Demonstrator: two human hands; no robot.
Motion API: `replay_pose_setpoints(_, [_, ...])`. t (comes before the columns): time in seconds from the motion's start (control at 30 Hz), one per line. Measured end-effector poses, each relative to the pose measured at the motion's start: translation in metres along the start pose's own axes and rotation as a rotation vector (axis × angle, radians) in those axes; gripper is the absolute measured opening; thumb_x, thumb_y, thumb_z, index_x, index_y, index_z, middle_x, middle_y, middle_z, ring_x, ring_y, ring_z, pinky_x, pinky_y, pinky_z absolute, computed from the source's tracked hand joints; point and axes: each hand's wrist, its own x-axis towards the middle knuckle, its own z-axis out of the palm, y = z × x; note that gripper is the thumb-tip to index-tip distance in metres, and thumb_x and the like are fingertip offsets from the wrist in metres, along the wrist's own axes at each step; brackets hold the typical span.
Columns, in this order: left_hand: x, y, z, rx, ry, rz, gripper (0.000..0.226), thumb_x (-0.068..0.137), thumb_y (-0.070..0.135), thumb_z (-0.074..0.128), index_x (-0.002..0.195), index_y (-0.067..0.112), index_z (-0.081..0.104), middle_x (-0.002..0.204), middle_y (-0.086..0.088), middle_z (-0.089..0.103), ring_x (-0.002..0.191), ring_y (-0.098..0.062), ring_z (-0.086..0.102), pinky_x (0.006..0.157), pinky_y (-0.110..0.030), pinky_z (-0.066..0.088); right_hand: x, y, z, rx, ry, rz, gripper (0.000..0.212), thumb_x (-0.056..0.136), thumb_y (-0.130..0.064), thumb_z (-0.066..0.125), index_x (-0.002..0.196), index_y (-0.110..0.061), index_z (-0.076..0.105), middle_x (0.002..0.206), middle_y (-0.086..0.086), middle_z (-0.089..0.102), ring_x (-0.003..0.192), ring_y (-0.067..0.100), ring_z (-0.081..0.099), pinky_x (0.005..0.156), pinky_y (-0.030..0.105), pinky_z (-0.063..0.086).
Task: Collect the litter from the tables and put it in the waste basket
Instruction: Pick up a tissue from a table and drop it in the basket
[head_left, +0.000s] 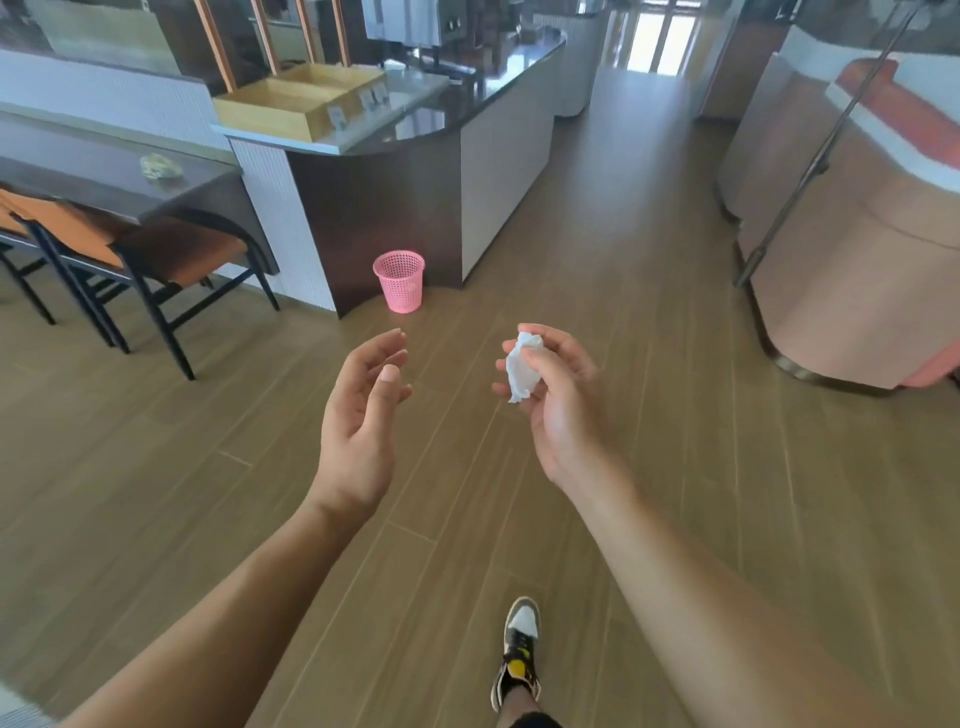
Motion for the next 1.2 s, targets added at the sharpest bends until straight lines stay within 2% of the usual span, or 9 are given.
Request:
replay_pose_setpoints(0.3, [0.167, -0.047, 0.061, 0.003, 0.093, -0.003, 0.038, 0.098, 0.05, 0.048, 0.128, 0.032, 0.062, 0.133, 0.017, 0.067, 0.133, -0.016, 0.061, 0.105, -0.048, 0.056, 0.204, -0.026, 0.025, -0.067, -0.095, 0.031, 0.017, 0.097, -0.004, 0.064, 0.105, -0.015, 0.074, 0.103, 0.012, 0.071, 0.091, 0.026, 0.066, 0.075, 0.039, 0.06])
replay_pose_setpoints(0.5, [0.251, -0.076, 0.066, 0.004, 0.157, 0.005, 0.044, 0.097, 0.048, 0.049, 0.131, 0.024, 0.061, 0.133, 0.014, 0.066, 0.132, -0.018, 0.061, 0.105, -0.052, 0.055, 0.3, -0.018, 0.056, -0.077, -0.101, 0.023, 0.018, 0.094, -0.006, 0.067, 0.111, -0.014, 0.069, 0.123, 0.033, 0.066, 0.092, 0.031, 0.074, 0.071, 0.037, 0.061])
replay_pose_setpoints(0.6, [0.296, -0.096, 0.06, 0.011, 0.164, -0.007, 0.042, 0.097, 0.049, 0.049, 0.13, 0.026, 0.061, 0.13, 0.019, 0.067, 0.132, -0.015, 0.062, 0.104, -0.049, 0.056, 0.348, -0.005, 0.079, -0.103, -0.115, 0.011, 0.023, 0.086, -0.016, 0.068, 0.109, -0.016, 0.068, 0.115, 0.024, 0.071, 0.091, 0.031, 0.077, 0.068, 0.037, 0.059])
replay_pose_setpoints(0.7, [0.348, -0.121, 0.047, 0.003, 0.172, 0.005, 0.041, 0.098, 0.049, 0.049, 0.131, 0.029, 0.061, 0.132, 0.023, 0.067, 0.132, -0.013, 0.062, 0.105, -0.047, 0.056, 0.399, 0.015, 0.106, -0.125, -0.143, 0.005, 0.02, 0.09, -0.014, 0.068, 0.11, -0.015, 0.069, 0.102, 0.005, 0.076, 0.094, 0.034, 0.078, 0.066, 0.035, 0.059])
replay_pose_setpoints(0.83, [0.429, -0.154, 0.026, -0.02, 0.163, 0.015, 0.039, 0.098, 0.048, 0.05, 0.131, 0.03, 0.061, 0.132, 0.022, 0.068, 0.131, -0.012, 0.063, 0.108, -0.051, 0.054, 0.472, 0.037, 0.152, -0.144, -0.127, -0.006, 0.018, 0.084, -0.022, 0.07, 0.102, -0.021, 0.073, 0.118, 0.015, 0.069, 0.109, 0.044, 0.072, 0.067, 0.035, 0.061])
replay_pose_setpoints(0.9, [0.472, -0.166, 0.015, -0.013, 0.151, 0.005, 0.038, 0.099, 0.048, 0.05, 0.132, 0.031, 0.061, 0.134, 0.021, 0.067, 0.133, -0.014, 0.062, 0.11, -0.054, 0.052, 0.507, 0.044, 0.177, -0.143, -0.111, -0.008, 0.017, 0.083, -0.021, 0.071, 0.1, -0.021, 0.074, 0.111, 0.009, 0.072, 0.108, 0.045, 0.072, 0.07, 0.04, 0.064])
replay_pose_setpoints(1.03, [0.545, -0.182, -0.009, 0.013, 0.115, 0.025, 0.032, 0.102, 0.044, 0.05, 0.131, 0.04, 0.063, 0.136, 0.018, 0.067, 0.135, -0.015, 0.06, 0.111, -0.057, 0.051, 0.566, 0.056, 0.223, -0.135, -0.087, 0.009, 0.011, 0.091, -0.015, 0.073, 0.097, -0.023, 0.077, 0.104, 0.004, 0.075, 0.112, 0.044, 0.071, 0.093, 0.06, 0.06])
replay_pose_setpoints(1.13, [0.592, -0.199, -0.025, 0.022, 0.111, 0.009, 0.033, 0.102, 0.044, 0.05, 0.132, 0.037, 0.062, 0.136, 0.019, 0.066, 0.134, -0.016, 0.06, 0.11, -0.059, 0.051, 0.601, 0.069, 0.251, -0.114, -0.041, 0.059, 0.013, 0.093, -0.009, 0.073, 0.097, -0.021, 0.077, 0.102, 0.009, 0.076, 0.098, 0.03, 0.072, 0.078, 0.04, 0.061])
replay_pose_setpoints(1.2, [0.617, -0.213, -0.031, 0.025, 0.104, -0.013, 0.035, 0.102, 0.045, 0.05, 0.134, 0.033, 0.062, 0.136, 0.019, 0.066, 0.134, -0.015, 0.061, 0.109, -0.059, 0.052, 0.622, 0.077, 0.26, -0.114, -0.024, 0.07, 0.011, 0.088, -0.014, 0.075, 0.097, -0.021, 0.076, 0.104, 0.014, 0.077, 0.091, 0.02, 0.07, 0.068, 0.025, 0.054])
